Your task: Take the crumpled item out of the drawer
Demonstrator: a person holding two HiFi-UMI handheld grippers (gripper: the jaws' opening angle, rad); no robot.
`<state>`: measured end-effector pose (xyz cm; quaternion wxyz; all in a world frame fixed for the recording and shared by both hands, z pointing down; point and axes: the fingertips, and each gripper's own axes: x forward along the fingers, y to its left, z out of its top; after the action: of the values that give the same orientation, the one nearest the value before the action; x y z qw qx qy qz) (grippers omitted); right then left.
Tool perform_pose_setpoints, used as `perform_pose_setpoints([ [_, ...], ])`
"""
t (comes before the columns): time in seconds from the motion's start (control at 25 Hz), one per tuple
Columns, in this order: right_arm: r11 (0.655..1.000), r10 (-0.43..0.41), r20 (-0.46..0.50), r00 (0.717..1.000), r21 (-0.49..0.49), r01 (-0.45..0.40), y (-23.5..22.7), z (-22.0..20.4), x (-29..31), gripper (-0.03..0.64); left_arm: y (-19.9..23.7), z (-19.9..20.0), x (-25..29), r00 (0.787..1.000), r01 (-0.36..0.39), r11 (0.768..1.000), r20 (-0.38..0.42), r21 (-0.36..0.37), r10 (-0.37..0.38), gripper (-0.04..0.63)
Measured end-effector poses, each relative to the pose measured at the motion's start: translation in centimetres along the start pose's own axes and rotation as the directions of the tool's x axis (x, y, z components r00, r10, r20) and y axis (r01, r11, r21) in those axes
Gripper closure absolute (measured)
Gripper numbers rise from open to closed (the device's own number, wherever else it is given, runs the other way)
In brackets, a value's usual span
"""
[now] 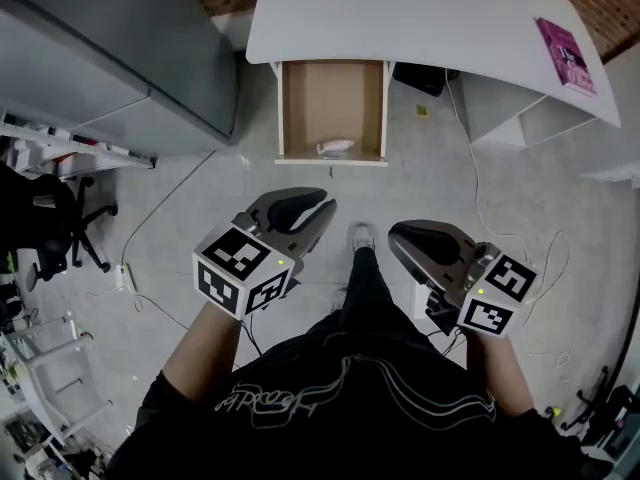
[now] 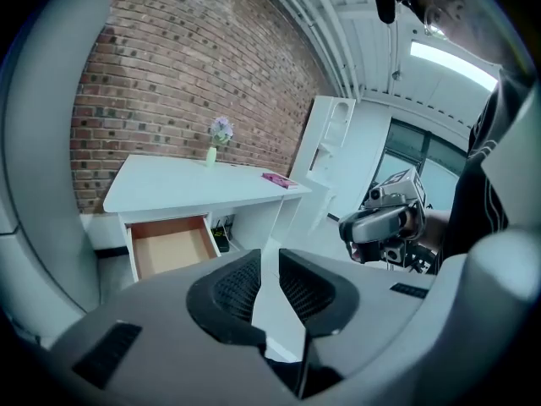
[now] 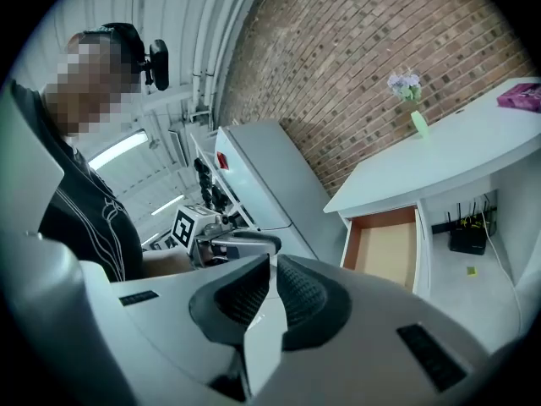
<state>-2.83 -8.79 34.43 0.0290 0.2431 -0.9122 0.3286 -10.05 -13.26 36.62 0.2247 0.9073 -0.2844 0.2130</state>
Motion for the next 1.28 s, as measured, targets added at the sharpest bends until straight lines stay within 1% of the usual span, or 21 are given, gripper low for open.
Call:
perform_pose_setpoints([
  [0.04,1.000,0.001,-0.006,1.000,0.011,-0.001,-1.3,0.6,0.5,0.563,1.2,0.3,1.1,1.000,-0.002,1.000,-0.022,-0.003,0.002,0.534],
  [0.16,1.000,0.003,-0.028,1.000,0.030,-0.002,-4.7,2.0,1.8,0.563,4.7,0.6,4.0,0.996,-0.006,1.000,-0.086,-0.005,0.005,0.515],
  [0.28,0.999,-0.001,-0.039,0.999,0.043,0.002,-8.0,2.9,3.0,0.563,7.9,0.4,7.0,0.990,-0.004,1.000,-0.143,0.007,0.005,0.485],
  [0.4,0.998,-0.002,-0.062,0.998,0.057,0.005,-11.2,3.4,4.3,0.563,10.9,-0.5,10.2,0.978,-0.010,1.000,-0.210,0.017,0.013,0.462],
  [0.56,0.997,0.005,-0.104,0.995,0.071,0.002,-14.3,3.0,5.6,0.563,14.1,-2.5,13.7,0.961,-0.006,1.000,-0.278,-0.007,0.003,0.422],
  [0.64,0.997,0.014,-0.117,0.993,0.081,-0.004,-15.6,2.8,6.3,0.563,15.8,-3.6,15.3,0.949,0.001,1.000,-0.314,-0.006,-0.003,0.416],
  [0.76,0.995,0.018,-0.130,0.991,0.095,-0.005,-17.4,2.6,6.9,0.563,18.2,-5.2,17.4,0.928,0.010,1.000,-0.373,0.001,-0.009,0.387],
  [0.88,0.993,0.013,-0.146,0.989,0.115,0.004,-19.1,2.0,7.0,0.563,19.9,-6.8,19.5,0.901,0.035,0.999,-0.432,0.017,-0.024,0.377],
  [1.04,0.988,0.005,-0.158,0.987,0.150,0.019,-21.2,0.4,7.0,0.563,21.9,-9.1,22.4,0.865,0.079,0.995,-0.499,0.057,-0.040,0.368],
  [1.12,0.985,0.002,-0.162,0.987,0.172,0.026,-22.0,-0.3,7.1,0.563,22.7,-10.1,23.6,0.848,0.097,0.994,-0.528,0.059,-0.051,0.365],
  [1.2,0.982,0.002,-0.166,0.986,0.188,0.030,-22.7,-0.7,7.3,0.562,23.6,-11.1,24.6,0.826,0.112,0.990,-0.562,0.084,-0.046,0.364],
  [1.28,0.979,0.002,-0.170,0.985,0.199,0.033,-23.4,-1.2,7.5,0.563,24.4,-12.3,25.5,0.796,0.134,0.983,-0.605,0.123,-0.033,0.364],
])
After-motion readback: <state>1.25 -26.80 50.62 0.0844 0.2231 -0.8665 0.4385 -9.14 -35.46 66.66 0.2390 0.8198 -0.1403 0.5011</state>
